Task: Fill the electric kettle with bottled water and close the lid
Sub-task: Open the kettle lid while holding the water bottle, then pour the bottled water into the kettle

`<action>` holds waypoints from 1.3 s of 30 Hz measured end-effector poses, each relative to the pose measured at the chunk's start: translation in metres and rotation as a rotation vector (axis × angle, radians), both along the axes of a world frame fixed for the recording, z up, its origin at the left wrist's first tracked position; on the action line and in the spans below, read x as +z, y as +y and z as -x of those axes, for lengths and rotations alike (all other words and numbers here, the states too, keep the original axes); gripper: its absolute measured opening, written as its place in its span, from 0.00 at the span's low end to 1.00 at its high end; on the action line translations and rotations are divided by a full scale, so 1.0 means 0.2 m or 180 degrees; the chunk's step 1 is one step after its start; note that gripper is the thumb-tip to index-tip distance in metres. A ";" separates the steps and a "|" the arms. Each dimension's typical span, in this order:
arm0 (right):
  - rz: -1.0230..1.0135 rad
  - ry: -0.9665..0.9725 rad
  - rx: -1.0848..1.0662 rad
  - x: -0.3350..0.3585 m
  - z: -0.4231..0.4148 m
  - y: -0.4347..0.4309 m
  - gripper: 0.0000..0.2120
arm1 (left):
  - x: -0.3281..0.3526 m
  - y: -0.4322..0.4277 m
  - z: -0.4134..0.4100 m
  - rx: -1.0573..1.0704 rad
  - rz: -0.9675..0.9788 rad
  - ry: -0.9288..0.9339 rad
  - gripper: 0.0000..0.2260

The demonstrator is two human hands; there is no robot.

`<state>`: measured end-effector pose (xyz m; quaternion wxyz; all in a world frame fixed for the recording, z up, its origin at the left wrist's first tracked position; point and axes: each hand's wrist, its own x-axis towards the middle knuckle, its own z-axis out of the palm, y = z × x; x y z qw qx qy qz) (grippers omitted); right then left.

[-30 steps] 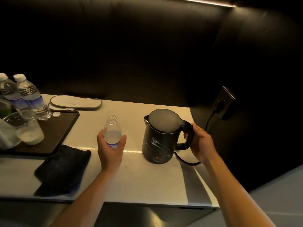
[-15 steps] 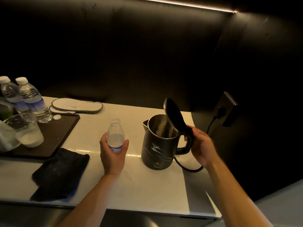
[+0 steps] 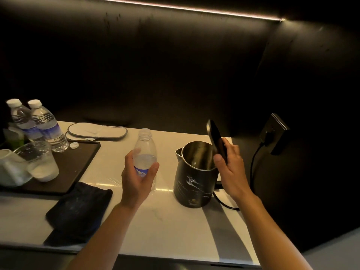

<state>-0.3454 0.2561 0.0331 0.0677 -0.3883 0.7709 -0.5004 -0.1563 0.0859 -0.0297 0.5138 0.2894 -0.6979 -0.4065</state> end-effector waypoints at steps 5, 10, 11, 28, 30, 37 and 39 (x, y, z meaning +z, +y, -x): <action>0.0322 -0.0817 -0.0202 0.03 -0.02 0.02 0.38 | 0.21 -0.06 -0.04 -0.0518 -0.0011 -0.0548 0.29; 0.0346 -0.0938 -0.0227 0.03 -0.04 0.02 0.33 | 0.41 -0.14 -0.04 -0.1396 0.0056 -0.1277 0.33; 0.0358 -0.0914 -0.0216 0.04 -0.04 0.02 0.34 | 0.45 -0.17 -0.03 -0.1498 0.0153 -0.1484 0.35; 0.0249 -0.0732 -0.0192 0.08 -0.04 0.03 0.35 | 0.80 -0.36 0.19 -0.2342 0.1348 -0.3913 0.33; 0.0242 -0.0724 -0.0201 0.08 -0.04 0.03 0.35 | 0.82 -0.36 0.21 -0.2337 0.1377 -0.4026 0.32; 0.0247 -0.0655 -0.0231 0.06 -0.03 0.02 0.35 | 0.88 -0.33 0.28 -0.2314 0.1527 -0.4270 0.33; 0.0246 -0.0629 -0.0233 0.05 -0.03 0.02 0.36 | 0.88 -0.33 0.30 -0.2249 0.1613 -0.4353 0.33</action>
